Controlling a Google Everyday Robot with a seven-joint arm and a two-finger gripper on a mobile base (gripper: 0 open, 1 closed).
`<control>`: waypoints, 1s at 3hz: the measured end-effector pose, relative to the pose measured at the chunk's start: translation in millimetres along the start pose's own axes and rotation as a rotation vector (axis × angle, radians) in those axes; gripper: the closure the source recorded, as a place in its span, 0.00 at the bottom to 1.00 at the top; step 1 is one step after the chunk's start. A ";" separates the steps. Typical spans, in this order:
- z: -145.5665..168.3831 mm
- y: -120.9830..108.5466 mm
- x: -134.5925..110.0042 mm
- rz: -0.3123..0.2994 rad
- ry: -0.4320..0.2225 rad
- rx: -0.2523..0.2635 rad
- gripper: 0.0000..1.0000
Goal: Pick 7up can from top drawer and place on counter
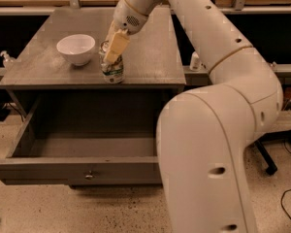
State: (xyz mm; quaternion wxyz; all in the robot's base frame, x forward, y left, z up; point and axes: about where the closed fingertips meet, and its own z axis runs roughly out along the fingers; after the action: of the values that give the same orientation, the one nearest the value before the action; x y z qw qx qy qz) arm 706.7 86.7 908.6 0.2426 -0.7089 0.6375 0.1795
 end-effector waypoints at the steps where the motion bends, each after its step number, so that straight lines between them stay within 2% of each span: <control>1: -16.1 -16.1 13.3 0.051 0.051 0.046 1.00; 2: -26.3 -31.4 25.5 0.112 0.070 0.097 0.97; 3: -26.9 -38.0 32.5 0.149 0.067 0.114 0.74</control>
Offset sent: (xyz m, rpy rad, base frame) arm 0.0517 -0.0600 0.0322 -0.0934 -0.0055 -0.2081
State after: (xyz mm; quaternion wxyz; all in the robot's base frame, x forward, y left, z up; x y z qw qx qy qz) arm 746.8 47.4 916.7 0.2472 -0.6503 0.7052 0.1366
